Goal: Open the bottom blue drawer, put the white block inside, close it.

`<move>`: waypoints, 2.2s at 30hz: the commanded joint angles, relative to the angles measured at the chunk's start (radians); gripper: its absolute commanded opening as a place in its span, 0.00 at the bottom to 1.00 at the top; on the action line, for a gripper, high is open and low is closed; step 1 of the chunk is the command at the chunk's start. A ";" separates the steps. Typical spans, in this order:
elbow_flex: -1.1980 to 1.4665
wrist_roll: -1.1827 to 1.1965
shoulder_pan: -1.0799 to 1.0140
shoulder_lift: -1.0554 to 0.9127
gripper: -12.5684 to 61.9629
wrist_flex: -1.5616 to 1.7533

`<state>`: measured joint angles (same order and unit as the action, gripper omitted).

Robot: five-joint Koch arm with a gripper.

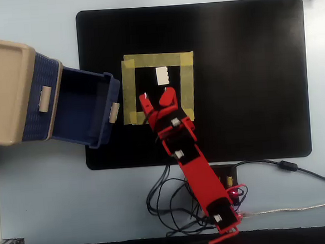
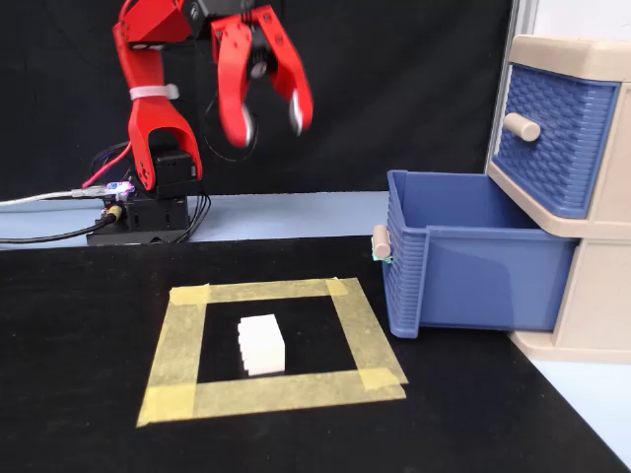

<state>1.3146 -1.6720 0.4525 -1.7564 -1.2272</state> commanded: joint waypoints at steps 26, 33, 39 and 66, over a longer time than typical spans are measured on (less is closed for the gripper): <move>-0.459 -0.106 -0.028 0.650 0.62 -0.212; -0.457 -0.107 -0.028 0.746 0.62 -0.199; -0.446 -0.107 -0.038 0.785 0.62 -0.198; -0.841 -0.985 0.601 0.482 0.06 -0.630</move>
<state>0.5338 -2.5756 1.0109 -1.3192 -1.8577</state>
